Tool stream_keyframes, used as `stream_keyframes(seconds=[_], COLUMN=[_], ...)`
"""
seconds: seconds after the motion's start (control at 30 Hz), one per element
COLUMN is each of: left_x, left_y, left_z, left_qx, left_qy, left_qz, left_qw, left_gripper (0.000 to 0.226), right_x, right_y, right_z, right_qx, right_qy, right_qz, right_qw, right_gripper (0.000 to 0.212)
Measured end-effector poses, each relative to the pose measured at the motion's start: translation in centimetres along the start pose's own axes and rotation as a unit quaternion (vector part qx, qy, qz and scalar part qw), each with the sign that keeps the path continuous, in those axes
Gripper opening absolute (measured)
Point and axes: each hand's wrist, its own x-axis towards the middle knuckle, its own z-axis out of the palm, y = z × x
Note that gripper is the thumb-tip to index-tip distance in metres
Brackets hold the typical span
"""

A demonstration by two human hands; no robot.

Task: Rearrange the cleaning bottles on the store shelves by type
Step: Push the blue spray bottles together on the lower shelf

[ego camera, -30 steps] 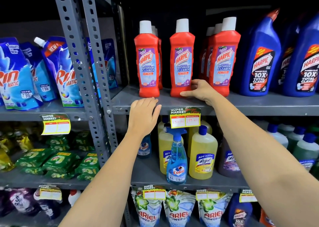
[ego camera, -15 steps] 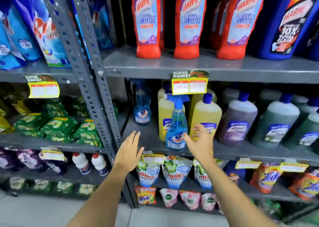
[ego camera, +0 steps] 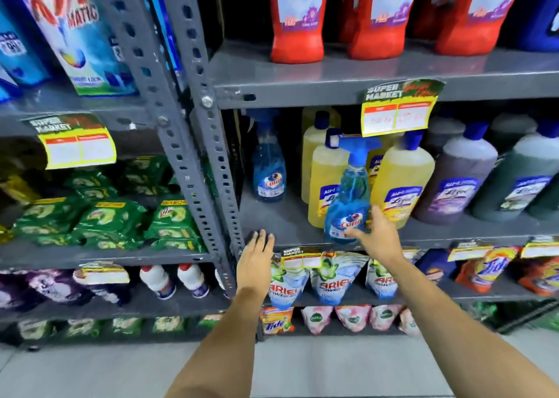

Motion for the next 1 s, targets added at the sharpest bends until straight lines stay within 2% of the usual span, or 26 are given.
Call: stream_keyframes(seconds=[0.3, 0.47, 0.6, 0.7, 0.83, 1.0], left_x=[0.7, 0.6, 0.2, -0.4, -0.7, -0.9], left_y=[-0.5, -0.8, -0.8, -0.8, -1.0, -1.1], left_z=[-0.2, -0.1, 0.0, 0.4, 0.6, 0.6], left_qx=[-0.026, -0.03, -0.032, -0.03, -0.02, -0.01], left_qy=[0.008, 0.011, 0.016, 0.03, 0.035, 0.025], left_qz=[0.028, 0.038, 0.043, 0.045, 0.055, 0.054], left_qw=[0.999, 0.999, 0.998, 0.998, 0.998, 0.998], left_gripper=[0.059, 0.062, 0.071, 0.078, 0.084, 0.088], right_x=[-0.3, -0.6, -1.1, -1.3, -0.7, -0.1], right_y=[-3.4, -5.8, -6.7, -7.6, -10.0, -11.7], right_z=[3.6, 6.5, 7.7, 7.0, 4.8, 4.0], right_qx=[-0.022, -0.043, -0.058, -0.118, -0.184, -0.183], right_qy=[-0.009, 0.024, 0.044, 0.056, 0.105, 0.097], right_qz=[0.005, 0.013, 0.021, 0.022, -0.028, -0.057], right_qw=[1.0, 0.999, 0.997, 0.991, 0.977, 0.977], right_gripper=[0.067, 0.063, 0.062, 0.058, 0.056, 0.054])
